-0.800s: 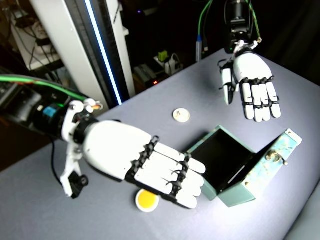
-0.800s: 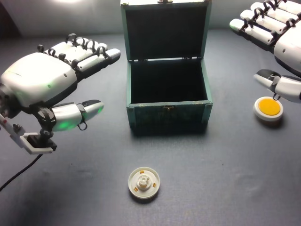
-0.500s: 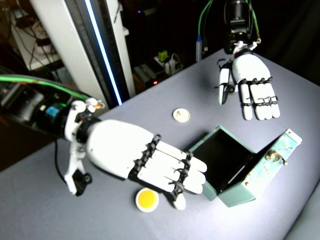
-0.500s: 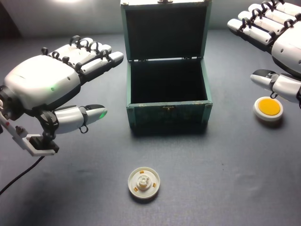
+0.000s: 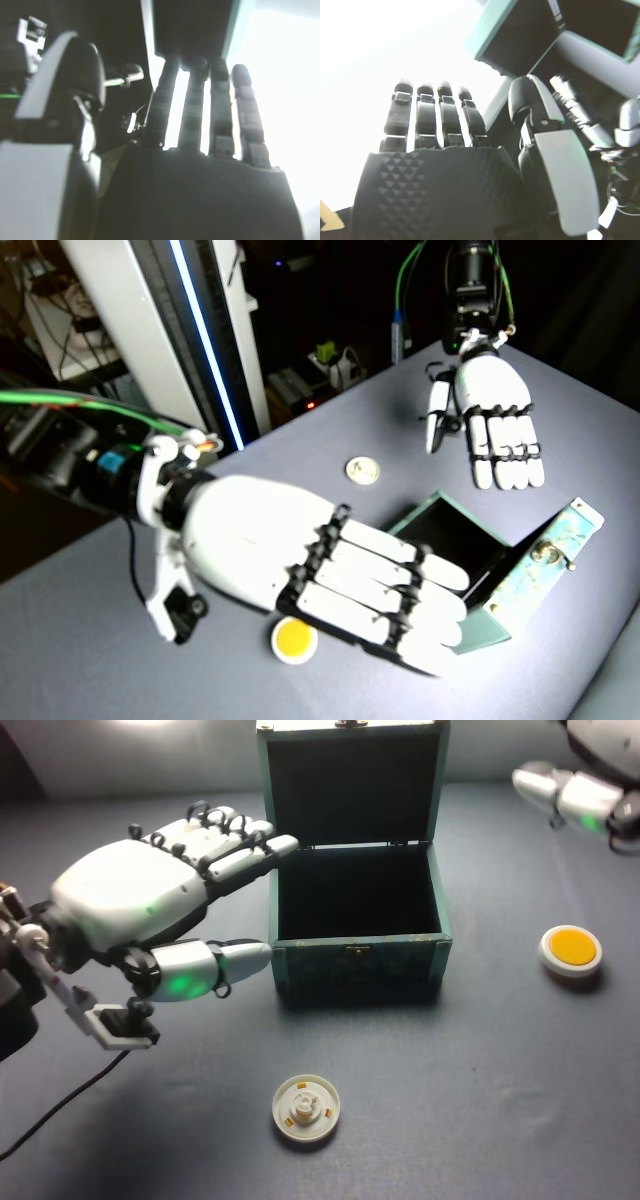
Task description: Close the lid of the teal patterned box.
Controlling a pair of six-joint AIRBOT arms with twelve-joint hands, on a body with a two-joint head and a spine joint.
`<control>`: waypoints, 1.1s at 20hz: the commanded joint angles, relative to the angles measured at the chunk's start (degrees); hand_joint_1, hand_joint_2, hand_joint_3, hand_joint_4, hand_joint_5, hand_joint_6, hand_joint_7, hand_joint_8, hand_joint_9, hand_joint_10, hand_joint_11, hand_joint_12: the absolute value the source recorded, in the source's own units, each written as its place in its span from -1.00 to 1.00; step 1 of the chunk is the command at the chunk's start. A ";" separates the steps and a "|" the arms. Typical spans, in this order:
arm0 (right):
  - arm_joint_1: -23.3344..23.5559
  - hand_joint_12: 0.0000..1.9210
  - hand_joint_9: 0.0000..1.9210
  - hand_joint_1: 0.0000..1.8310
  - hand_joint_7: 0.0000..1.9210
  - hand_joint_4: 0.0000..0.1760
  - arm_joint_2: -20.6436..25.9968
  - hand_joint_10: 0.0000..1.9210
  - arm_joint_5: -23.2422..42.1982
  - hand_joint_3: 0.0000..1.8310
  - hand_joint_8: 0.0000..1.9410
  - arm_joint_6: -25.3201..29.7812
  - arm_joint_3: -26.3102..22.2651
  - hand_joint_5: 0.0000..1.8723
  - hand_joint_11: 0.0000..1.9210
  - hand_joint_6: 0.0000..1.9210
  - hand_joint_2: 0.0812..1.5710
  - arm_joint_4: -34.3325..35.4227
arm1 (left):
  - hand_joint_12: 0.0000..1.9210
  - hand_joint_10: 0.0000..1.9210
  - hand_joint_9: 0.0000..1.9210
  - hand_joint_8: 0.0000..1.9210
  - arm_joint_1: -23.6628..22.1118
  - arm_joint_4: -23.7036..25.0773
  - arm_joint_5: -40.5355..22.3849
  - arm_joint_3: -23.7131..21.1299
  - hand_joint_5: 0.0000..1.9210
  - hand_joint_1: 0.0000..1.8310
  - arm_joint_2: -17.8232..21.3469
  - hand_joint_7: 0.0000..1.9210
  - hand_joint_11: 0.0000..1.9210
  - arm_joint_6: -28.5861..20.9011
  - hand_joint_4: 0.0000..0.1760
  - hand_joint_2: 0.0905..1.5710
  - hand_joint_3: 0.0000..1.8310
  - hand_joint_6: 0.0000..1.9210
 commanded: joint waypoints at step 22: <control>7.31 0.62 -0.63 -0.72 -0.61 -1.00 -14.13 -0.79 -9.16 -1.00 -0.98 5.93 17.33 -0.74 -1.00 -0.97 0.75 3.38 | -1.00 -1.00 -1.00 -1.00 -3.16 2.33 -4.51 3.42 -0.99 -0.82 -3.95 -1.00 -1.00 -2.59 -0.46 0.80 -0.99 -1.00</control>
